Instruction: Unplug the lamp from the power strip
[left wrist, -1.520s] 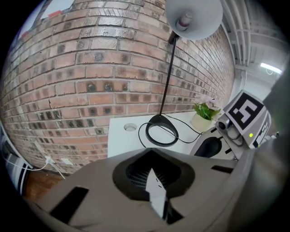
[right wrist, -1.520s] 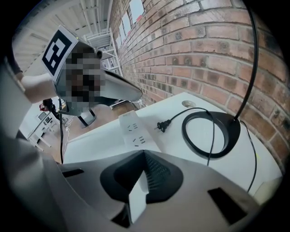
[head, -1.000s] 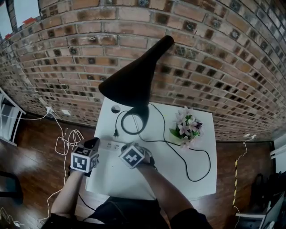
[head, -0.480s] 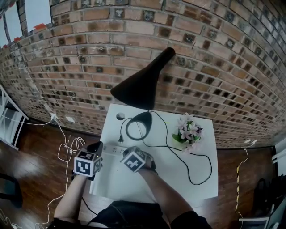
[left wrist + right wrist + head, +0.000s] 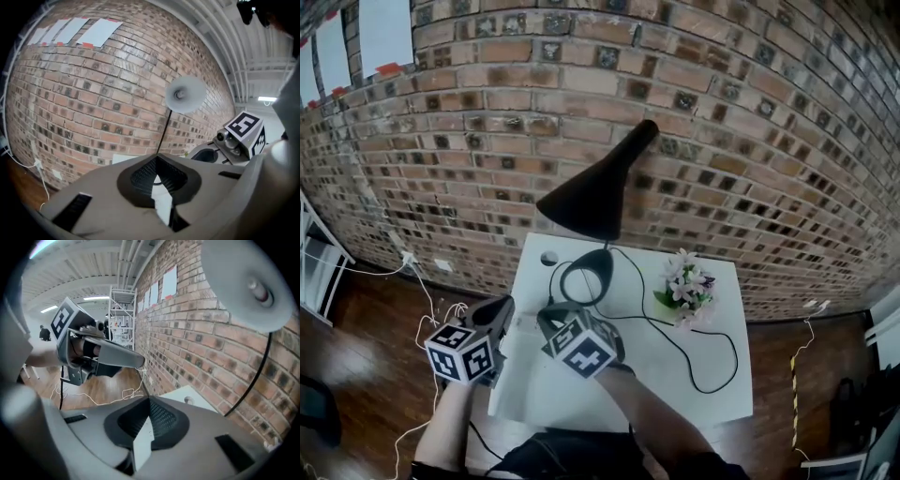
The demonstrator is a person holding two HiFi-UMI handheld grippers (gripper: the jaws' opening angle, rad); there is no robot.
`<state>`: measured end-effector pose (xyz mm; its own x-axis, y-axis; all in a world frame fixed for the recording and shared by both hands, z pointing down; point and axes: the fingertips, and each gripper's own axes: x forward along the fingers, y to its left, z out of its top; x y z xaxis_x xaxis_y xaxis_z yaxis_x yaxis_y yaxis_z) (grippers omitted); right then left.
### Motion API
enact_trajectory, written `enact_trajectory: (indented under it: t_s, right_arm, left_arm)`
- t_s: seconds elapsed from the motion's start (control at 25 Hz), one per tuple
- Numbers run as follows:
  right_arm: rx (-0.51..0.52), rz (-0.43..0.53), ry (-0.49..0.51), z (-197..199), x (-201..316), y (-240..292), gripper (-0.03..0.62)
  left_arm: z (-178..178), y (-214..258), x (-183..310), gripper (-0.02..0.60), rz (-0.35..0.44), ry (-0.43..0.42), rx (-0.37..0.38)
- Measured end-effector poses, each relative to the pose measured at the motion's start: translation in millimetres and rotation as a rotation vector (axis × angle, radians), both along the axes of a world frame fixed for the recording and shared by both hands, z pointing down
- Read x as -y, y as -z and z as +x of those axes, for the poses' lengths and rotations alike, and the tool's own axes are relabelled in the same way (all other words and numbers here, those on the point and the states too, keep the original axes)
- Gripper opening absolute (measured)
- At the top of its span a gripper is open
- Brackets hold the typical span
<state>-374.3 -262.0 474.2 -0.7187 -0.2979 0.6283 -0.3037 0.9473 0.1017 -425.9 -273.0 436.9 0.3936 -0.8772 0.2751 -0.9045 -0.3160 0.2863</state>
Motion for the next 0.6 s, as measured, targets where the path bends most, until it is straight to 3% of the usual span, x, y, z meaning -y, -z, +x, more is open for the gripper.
enact_trajectory:
  t_s: [0.24, 0.6]
  right_arm:
    - [0.133, 0.088, 0.029, -5.7, -18.3, 68.7, -0.006]
    - [0.218, 0.129, -0.013, 22.5, -38.3, 101.4, -0.006]
  left_arm:
    - [1.9, 38.8, -8.4, -0.005, 0.083, -0.018, 0.063]
    - [30.6, 45.7, -9.5, -0.003, 0.141, -0.055, 0.090]
